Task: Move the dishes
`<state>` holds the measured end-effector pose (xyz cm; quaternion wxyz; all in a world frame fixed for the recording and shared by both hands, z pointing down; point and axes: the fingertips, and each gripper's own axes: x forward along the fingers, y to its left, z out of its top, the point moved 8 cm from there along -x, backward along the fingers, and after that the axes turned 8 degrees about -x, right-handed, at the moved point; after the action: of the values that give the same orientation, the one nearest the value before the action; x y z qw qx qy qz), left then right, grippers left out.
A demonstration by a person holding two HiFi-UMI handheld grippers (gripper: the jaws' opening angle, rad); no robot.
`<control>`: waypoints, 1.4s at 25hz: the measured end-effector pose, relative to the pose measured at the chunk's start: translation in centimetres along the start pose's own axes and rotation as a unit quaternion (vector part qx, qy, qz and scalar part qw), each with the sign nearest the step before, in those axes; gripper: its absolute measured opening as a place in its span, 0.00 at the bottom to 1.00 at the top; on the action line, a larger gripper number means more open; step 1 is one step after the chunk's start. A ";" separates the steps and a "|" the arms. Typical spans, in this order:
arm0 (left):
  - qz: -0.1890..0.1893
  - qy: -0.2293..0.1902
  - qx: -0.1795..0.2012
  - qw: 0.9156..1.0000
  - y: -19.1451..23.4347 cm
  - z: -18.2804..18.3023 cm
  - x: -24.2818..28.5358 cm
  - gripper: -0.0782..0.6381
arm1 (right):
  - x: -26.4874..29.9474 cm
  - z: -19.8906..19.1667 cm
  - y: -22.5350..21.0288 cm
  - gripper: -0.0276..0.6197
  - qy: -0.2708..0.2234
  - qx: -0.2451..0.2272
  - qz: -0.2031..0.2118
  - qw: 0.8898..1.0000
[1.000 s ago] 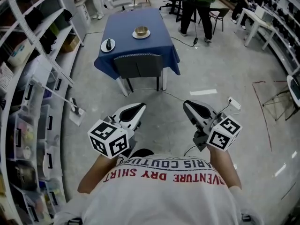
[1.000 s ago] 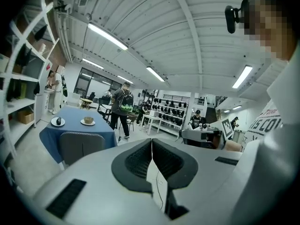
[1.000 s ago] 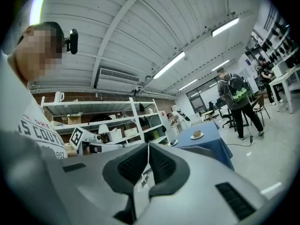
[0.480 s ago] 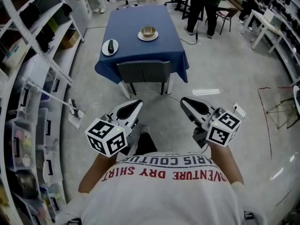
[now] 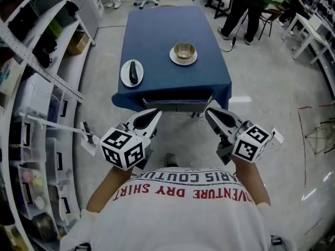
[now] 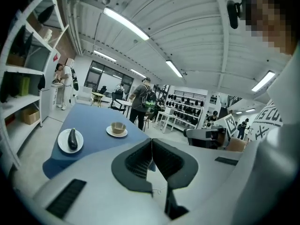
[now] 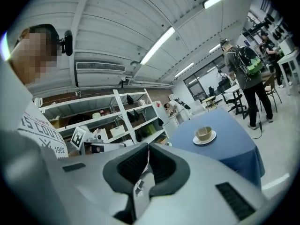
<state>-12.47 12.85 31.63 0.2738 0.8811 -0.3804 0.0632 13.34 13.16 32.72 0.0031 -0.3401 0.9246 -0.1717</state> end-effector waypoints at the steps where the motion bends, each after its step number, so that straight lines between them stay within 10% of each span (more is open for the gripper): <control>1: 0.000 0.003 -0.002 1.000 1.4 0.7 0.8 0.15 | 1.4 0.2 -0.9 0.08 0.000 0.002 -0.002 1.000; 15: -0.004 0.026 -0.017 0.999 9.6 4.5 8.2 0.15 | 9.2 2.2 -9.5 0.09 -0.003 0.020 -0.025 0.999; 26: 0.050 0.030 -0.050 0.997 14.0 7.3 13.5 0.15 | 15.7 4.4 -19.4 0.44 0.047 -0.016 -0.021 0.999; 35: 0.079 0.026 -0.064 0.994 17.3 8.5 15.6 0.15 | 22.9 3.4 -25.8 0.52 0.107 -0.054 -0.035 0.992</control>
<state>-14.49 -11.31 36.93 0.3334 0.8270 -0.4449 0.0831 12.39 -20.63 40.29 -0.1200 -0.3514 0.9151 -0.1573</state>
